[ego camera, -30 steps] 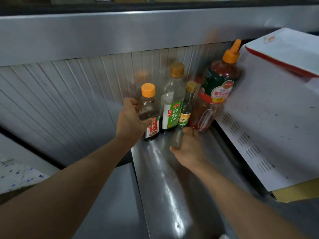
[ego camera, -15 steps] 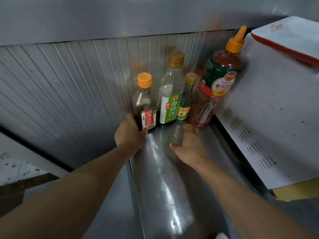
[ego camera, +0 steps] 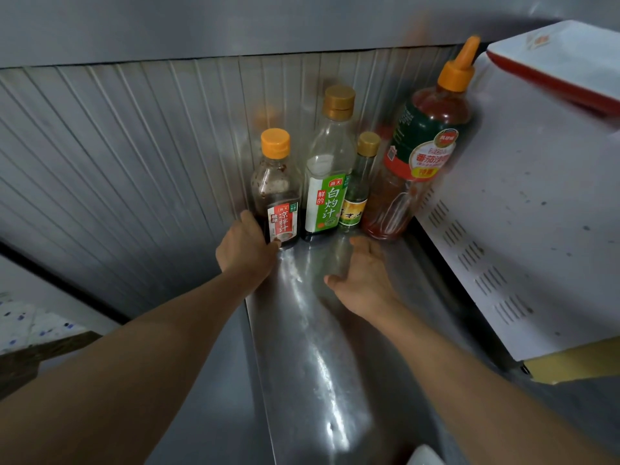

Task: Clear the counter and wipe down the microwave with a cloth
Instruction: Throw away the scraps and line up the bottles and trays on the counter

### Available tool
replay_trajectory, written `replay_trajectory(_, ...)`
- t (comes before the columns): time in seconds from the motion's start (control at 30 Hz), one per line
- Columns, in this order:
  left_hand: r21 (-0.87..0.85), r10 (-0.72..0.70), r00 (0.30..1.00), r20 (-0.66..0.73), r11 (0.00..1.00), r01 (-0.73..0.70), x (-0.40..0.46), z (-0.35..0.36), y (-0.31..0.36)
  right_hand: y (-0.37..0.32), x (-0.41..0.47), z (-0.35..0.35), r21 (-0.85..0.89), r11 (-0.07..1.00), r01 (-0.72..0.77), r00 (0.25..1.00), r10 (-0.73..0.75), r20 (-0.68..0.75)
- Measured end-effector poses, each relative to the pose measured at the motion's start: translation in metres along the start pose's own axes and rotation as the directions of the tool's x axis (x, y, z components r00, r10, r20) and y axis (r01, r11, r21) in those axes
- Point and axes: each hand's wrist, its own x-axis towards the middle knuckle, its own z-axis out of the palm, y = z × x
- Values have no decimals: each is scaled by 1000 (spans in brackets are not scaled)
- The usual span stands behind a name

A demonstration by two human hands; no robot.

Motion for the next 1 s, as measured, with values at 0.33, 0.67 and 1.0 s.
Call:
replay_trajectory(0.33,144,-9,973,230,989,-25,-37,-33,2,-14,-27,-21,-207,977,45,997,-29,78)
replay_trajectory(0.67,250,234,883,407,901,-354,-104,-89,30,-45,-98,-76,-337,941,40,999,-36,19)
replay_trajectory(1.0,213,353,832,428,855,-473,-166,-127,79,-48,-169,-136,-289,957,1,993,-35,-112)
